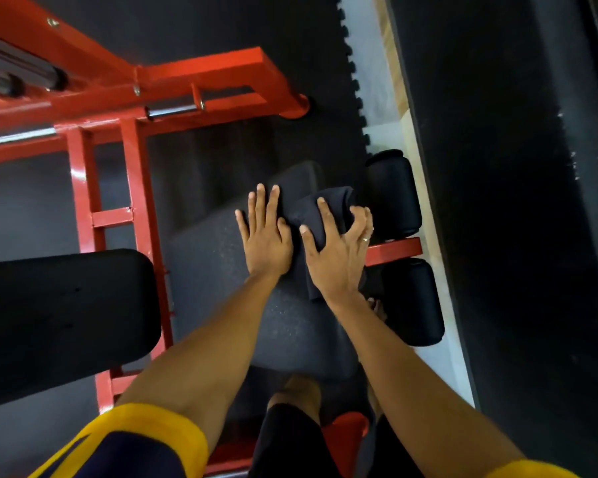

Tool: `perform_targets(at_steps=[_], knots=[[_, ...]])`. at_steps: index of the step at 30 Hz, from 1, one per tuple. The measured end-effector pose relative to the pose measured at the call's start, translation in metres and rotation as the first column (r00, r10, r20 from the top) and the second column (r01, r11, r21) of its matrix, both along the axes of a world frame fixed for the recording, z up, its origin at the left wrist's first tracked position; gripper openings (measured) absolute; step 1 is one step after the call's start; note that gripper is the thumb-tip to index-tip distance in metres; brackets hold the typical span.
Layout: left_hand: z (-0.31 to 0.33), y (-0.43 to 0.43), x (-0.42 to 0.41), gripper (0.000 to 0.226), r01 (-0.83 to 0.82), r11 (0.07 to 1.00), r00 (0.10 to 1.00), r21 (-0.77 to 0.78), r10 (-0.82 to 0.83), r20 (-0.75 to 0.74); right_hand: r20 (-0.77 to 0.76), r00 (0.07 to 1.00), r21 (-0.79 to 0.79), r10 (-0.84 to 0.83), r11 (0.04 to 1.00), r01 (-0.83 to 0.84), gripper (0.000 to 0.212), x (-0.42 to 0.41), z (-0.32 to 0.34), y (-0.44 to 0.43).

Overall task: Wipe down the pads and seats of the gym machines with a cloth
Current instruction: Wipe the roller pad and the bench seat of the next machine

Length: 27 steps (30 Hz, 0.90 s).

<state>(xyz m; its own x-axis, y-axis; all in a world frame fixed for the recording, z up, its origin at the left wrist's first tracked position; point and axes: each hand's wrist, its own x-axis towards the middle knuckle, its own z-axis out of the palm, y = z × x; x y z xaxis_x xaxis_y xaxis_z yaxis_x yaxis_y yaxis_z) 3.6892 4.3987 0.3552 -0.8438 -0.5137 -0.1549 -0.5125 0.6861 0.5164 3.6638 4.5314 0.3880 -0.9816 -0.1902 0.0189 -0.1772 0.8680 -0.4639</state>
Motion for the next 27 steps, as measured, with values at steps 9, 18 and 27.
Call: perform_targets(at_steps=[9,18,27], knots=[[-0.006,-0.001,-0.003,0.062,-0.011,0.999,0.997,-0.043,0.008,-0.075,0.125,0.930,-0.089,0.345,0.938,-0.336,0.057,-0.055,-0.010,-0.018],[-0.011,0.000,-0.001,0.059,-0.017,0.998,0.994,-0.067,0.009,-0.112,0.643,0.753,-0.218,-0.142,0.908,0.358,0.057,-0.099,-0.010,-0.031],[-0.014,0.000,-0.003,0.060,-0.021,0.997,0.993,-0.079,0.012,-0.119,0.220,0.948,-0.257,0.228,0.951,-0.169,0.052,-0.088,-0.008,-0.038]])
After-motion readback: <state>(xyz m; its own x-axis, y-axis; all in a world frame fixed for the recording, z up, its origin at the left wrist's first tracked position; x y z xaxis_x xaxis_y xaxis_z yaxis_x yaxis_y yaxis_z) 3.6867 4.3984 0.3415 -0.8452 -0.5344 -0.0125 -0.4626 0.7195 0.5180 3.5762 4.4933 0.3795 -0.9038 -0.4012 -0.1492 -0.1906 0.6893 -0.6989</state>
